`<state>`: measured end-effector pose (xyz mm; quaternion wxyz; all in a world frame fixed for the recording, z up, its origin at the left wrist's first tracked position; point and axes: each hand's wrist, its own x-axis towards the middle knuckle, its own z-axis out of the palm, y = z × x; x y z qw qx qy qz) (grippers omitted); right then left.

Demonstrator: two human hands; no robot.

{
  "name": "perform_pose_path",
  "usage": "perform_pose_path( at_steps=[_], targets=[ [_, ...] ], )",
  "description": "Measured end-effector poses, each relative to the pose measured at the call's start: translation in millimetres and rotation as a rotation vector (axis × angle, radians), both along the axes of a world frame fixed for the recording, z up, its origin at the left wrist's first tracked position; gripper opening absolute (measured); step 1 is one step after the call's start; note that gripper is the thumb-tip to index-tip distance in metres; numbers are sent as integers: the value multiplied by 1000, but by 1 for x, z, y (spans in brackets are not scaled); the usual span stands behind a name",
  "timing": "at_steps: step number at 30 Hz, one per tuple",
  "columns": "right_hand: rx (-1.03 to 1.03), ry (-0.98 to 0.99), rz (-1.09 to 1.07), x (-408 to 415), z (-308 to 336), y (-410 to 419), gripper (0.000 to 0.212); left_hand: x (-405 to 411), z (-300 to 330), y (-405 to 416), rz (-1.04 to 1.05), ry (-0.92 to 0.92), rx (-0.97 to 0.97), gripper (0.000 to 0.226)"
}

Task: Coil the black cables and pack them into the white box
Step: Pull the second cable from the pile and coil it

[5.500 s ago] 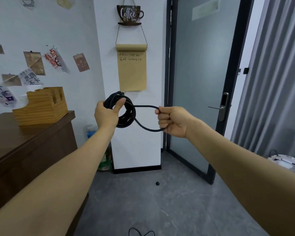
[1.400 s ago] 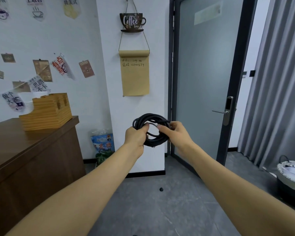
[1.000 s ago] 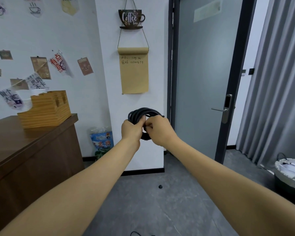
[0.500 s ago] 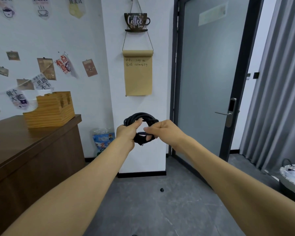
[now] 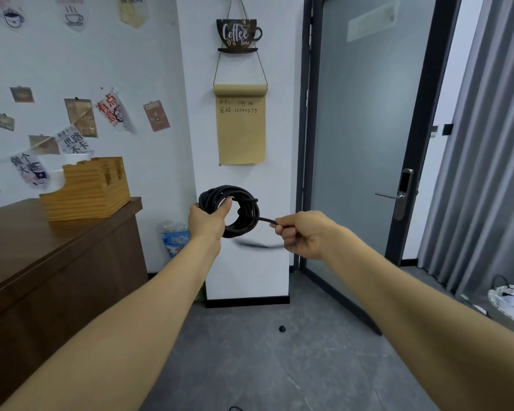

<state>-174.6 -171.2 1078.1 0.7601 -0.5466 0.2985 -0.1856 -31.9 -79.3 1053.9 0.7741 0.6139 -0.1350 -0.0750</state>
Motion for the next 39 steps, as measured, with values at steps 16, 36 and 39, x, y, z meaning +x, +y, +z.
perform_pose_path(
  at_steps=[16, 36, 39],
  targets=[
    [-899, 153, -207, 14, -26, 8, 16, -30, 11, -22, -64, 428, -311, 32],
    [-42, -246, -128, 7, -8, 26, 22, -57, -1, -31, -18, 268, -329, 46],
    [-36, -181, -162, 10, -12, 27, 41, -63, -8, -28, -55, 352, -317, 51]
  ],
)
